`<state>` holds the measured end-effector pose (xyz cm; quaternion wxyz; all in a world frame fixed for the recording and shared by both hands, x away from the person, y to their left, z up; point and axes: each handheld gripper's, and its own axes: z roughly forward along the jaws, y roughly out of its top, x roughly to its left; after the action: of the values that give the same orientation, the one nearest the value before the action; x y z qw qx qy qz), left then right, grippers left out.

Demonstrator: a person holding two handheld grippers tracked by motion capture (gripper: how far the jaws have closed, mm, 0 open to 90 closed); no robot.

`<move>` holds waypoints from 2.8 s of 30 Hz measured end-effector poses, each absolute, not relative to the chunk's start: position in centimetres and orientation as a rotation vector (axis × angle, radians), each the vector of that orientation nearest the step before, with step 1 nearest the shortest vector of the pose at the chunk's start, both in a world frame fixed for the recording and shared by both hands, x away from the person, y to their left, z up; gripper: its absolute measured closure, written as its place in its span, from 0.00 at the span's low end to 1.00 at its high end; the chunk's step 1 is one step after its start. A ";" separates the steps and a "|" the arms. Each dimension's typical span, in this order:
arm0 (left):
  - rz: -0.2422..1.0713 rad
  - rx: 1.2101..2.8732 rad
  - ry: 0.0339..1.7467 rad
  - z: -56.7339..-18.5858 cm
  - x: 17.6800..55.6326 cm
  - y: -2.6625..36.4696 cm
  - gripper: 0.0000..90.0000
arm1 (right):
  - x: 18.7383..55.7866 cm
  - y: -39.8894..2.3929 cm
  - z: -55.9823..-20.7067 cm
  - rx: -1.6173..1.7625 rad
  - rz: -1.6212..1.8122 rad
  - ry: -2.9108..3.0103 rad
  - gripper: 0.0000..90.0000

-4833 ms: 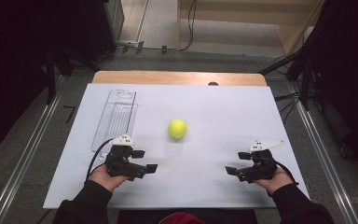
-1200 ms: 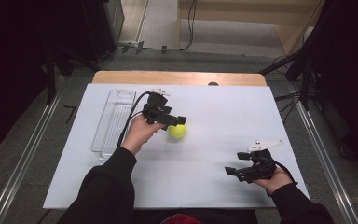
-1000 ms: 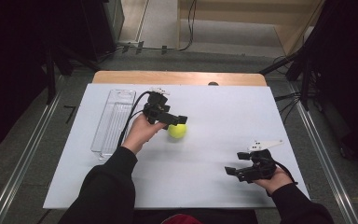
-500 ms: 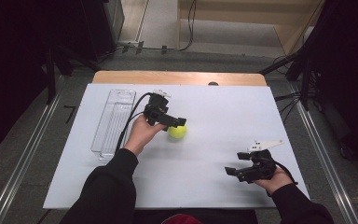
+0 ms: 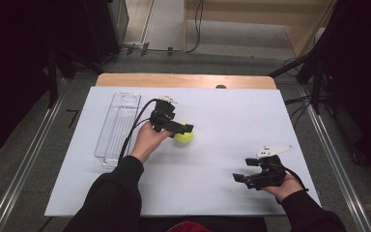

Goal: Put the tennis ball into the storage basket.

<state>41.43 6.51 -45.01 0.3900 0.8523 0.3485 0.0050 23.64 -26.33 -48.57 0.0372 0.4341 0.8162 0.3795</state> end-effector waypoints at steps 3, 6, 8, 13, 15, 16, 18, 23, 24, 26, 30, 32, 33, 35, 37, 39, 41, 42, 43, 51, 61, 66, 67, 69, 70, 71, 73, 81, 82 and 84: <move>0.016 2.171 0.883 -45.2 41.4 6.4 0.00 | 23.7 -26.3 -48.6 1.333 1.166 2.504 0.15; 0.016 2.171 0.889 -45.5 41.4 6.4 0.00 | 23.7 -26.3 -48.6 1.332 1.164 2.505 0.15; 0.002 2.160 0.890 -45.7 41.4 6.4 0.00 | 23.7 -26.3 -48.6 1.332 1.164 2.505 0.15; -0.007 2.173 0.893 -46.2 41.3 6.2 0.00 | 23.7 -26.3 -48.6 1.331 1.165 2.506 0.15; -0.008 2.178 0.893 -46.4 41.3 6.2 0.00 | 23.7 -26.3 -48.6 1.333 1.165 2.505 0.15; -0.010 2.183 0.890 -46.5 41.3 6.1 0.00 | 23.7 -26.3 -48.6 1.333 1.165 2.506 0.15; -0.012 2.184 0.892 -46.7 41.2 6.0 0.00 | 23.7 -26.3 -48.6 1.333 1.165 2.506 0.15; -0.009 2.195 0.882 -47.0 41.1 5.8 0.00 | 23.7 -26.3 -48.6 1.333 1.165 2.505 0.15; -0.006 2.199 0.879 -47.0 41.1 5.8 0.00 | 23.7 -26.3 -48.6 1.331 1.165 2.506 0.15; -0.003 2.202 0.877 -47.2 41.1 5.7 0.00 | 23.7 -26.3 -48.6 1.332 1.165 2.506 0.15; -0.011 2.190 0.887 -47.6 41.1 5.8 0.00 | 23.7 -26.3 -48.6 1.330 1.165 2.507 0.15; -0.009 2.195 0.890 -47.9 41.1 5.8 0.00 | 23.7 -26.3 -48.6 1.330 1.165 2.506 0.15; -0.009 2.197 0.892 -48.0 41.0 5.8 0.00 | 23.7 -26.3 -48.6 1.330 1.165 2.506 0.15; -0.010 2.207 0.881 -48.3 41.0 5.7 0.00 | 23.7 -26.3 -48.6 1.328 1.164 2.508 0.15; -0.010 2.210 0.883 -48.6 40.9 5.6 0.00 | 23.7 -26.4 -48.6 1.329 1.164 2.507 0.15; -0.009 2.218 0.895 -48.9 41.0 5.6 0.00 | 23.7 -26.5 -48.6 1.327 1.161 2.509 0.15; -0.004 2.225 0.898 -49.2 40.9 5.6 0.00 | 23.7 -26.5 -48.6 1.326 1.165 2.507 0.15; 0.001 2.235 0.891 -49.4 40.9 5.6 0.00 | 23.7 -26.5 -48.5 1.325 1.164 2.507 0.15; 0.006 2.238 0.892 -49.5 40.9 5.5 0.00 | 23.6 -26.5 -48.5 1.324 1.163 2.508 0.15; 0.032 2.270 0.893 -50.0 40.8 5.3 0.00 | 23.6 -26.5 -48.5 1.325 1.162 2.509 0.15; 0.119 2.294 0.869 -50.2 40.3 5.3 0.06 | 23.6 -26.5 -48.5 1.324 1.159 2.508 0.15; 0.144 2.278 0.867 -50.2 40.0 5.4 0.20 | 23.6 -26.4 -48.5 1.318 1.157 2.513 0.15; 0.141 2.279 0.862 -50.2 39.9 5.4 0.22 | 23.6 -26.4 -48.5 1.319 1.158 2.512 0.15; 0.136 2.280 0.833 -50.2 39.7 5.3 0.26 | 23.6 -26.4 -48.5 1.317 1.158 2.512 0.15; 0.149 2.284 0.825 -50.2 39.6 5.1 0.28 | 23.6 -26.4 -48.5 1.319 1.157 2.513 0.15; 0.157 2.285 0.822 -50.2 39.6 5.1 0.28 | 23.6 -26.4 -48.5 1.319 1.157 2.512 0.15; 0.149 2.282 0.825 -50.2 39.6 5.1 0.28 | 23.6 -26.4 -48.5 1.317 1.157 2.513 0.15; 0.144 2.279 0.830 -50.2 39.6 5.2 0.29 | 23.6 -26.4 -48.6 1.315 1.152 2.517 0.15; 0.144 2.280 0.828 -50.2 39.7 5.2 0.29 | 23.6 -26.4 -48.6 1.317 1.153 2.516 0.15; 0.144 2.281 0.829 -50.2 39.7 5.2 0.29 | 23.6 -26.4 -48.6 1.316 1.153 2.517 0.15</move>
<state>39.66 5.21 -50.20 0.3477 0.8796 0.3198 0.0557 23.58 -26.36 -48.57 0.0381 0.4290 0.8205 0.3759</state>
